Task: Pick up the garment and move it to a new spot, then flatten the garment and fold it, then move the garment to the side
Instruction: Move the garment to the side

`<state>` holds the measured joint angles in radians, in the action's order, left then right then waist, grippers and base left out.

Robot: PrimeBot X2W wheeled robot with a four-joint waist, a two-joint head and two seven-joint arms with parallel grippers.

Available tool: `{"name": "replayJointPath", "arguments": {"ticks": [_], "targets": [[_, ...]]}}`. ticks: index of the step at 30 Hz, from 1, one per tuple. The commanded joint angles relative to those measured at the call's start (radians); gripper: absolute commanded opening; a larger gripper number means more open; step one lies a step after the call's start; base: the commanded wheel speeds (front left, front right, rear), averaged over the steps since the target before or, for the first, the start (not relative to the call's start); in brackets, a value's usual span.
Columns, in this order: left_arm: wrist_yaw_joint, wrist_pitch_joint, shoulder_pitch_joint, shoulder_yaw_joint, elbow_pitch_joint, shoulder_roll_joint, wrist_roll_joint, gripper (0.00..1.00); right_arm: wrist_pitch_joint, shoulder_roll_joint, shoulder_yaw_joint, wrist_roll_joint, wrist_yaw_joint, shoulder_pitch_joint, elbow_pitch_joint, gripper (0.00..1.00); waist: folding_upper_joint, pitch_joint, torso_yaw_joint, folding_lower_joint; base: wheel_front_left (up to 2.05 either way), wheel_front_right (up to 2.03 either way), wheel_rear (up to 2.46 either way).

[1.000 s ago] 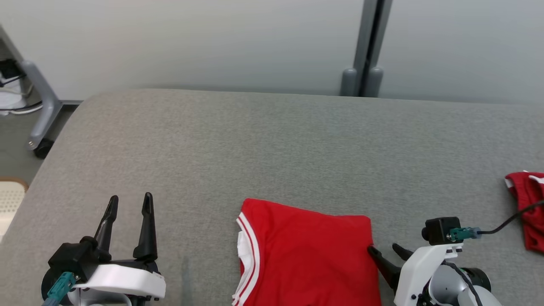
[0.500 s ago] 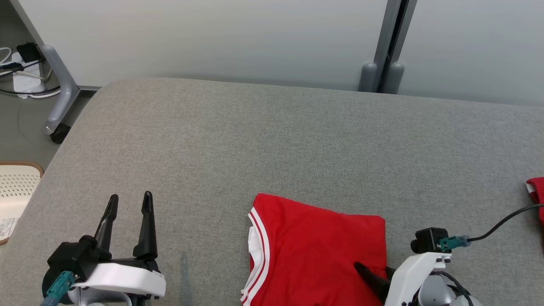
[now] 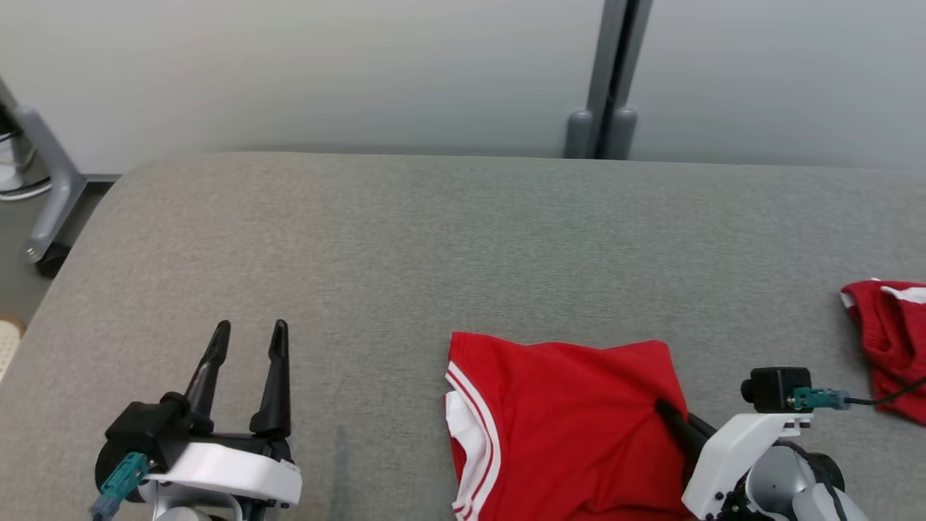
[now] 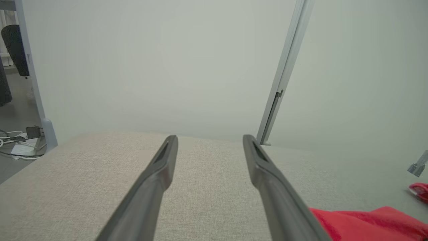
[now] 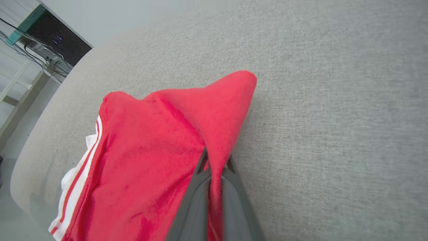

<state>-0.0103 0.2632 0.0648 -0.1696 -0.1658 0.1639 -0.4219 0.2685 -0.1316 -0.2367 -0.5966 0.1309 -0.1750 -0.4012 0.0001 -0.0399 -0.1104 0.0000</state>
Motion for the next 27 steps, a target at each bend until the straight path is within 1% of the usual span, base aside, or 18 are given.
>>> {"name": "replayJointPath", "arguments": {"ticks": [1,8,14,15,22,27], "targets": [[0.008,-0.001,0.012,-0.011,-0.002,-0.004,0.005,1.00,-0.020,-0.020,0.007,0.000,0.000,0.005,0.010,0.00,-0.0001,0.012,0.041,0.0000,0.00,0.00,0.00],[0.035,-0.007,0.009,-0.074,-0.014,-0.029,0.017,1.00,-0.045,-0.059,0.010,0.009,0.000,0.025,0.043,0.00,-0.0001,0.033,0.169,0.0000,0.00,0.00,0.00],[0.047,-0.006,0.034,-0.124,-0.019,-0.053,0.027,1.00,-0.051,-0.079,0.009,0.009,0.000,0.014,0.078,0.00,-0.0001,0.024,0.265,0.0000,0.00,0.00,0.00],[0.047,-0.006,0.034,-0.124,-0.019,-0.053,0.027,1.00,-0.051,-0.079,0.009,0.009,0.000,0.014,0.078,0.00,-0.0001,0.024,0.265,0.0000,0.00,0.00,0.00],[0.054,-0.005,0.056,-0.157,-0.030,-0.063,0.036,1.00,-0.056,-0.102,-0.006,0.003,0.000,-0.015,0.110,0.00,-0.0001,0.000,0.334,0.0000,0.00,0.00,0.00],[0.056,-0.008,0.077,-0.165,-0.024,-0.055,0.043,1.00,-0.064,-0.133,-0.035,0.012,0.000,-0.068,0.114,0.00,-0.0001,-0.036,0.338,0.0000,0.00,0.00,0.00]]}}
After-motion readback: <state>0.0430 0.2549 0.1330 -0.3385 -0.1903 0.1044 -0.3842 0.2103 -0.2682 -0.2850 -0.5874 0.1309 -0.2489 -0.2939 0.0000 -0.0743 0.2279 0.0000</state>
